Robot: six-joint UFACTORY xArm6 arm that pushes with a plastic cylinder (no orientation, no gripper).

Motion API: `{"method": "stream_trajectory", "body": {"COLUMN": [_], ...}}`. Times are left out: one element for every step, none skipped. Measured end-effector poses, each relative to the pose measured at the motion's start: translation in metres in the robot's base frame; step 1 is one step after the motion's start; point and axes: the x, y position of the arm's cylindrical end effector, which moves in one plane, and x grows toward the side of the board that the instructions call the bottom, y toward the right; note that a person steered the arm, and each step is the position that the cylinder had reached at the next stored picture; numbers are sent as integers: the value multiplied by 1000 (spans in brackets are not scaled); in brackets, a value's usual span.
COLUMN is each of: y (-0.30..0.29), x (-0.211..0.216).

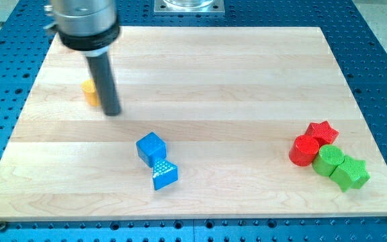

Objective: Drag the heart to the bottom of the hexagon

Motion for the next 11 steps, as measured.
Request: {"method": "stream_trajectory", "body": {"y": [-60,-50,-42,-41,-4,24,-39,-38,-5,-2,-1], "x": [-52,-44,-2,-67,-70,-78,-127,-128,-125,-125,-125]}}
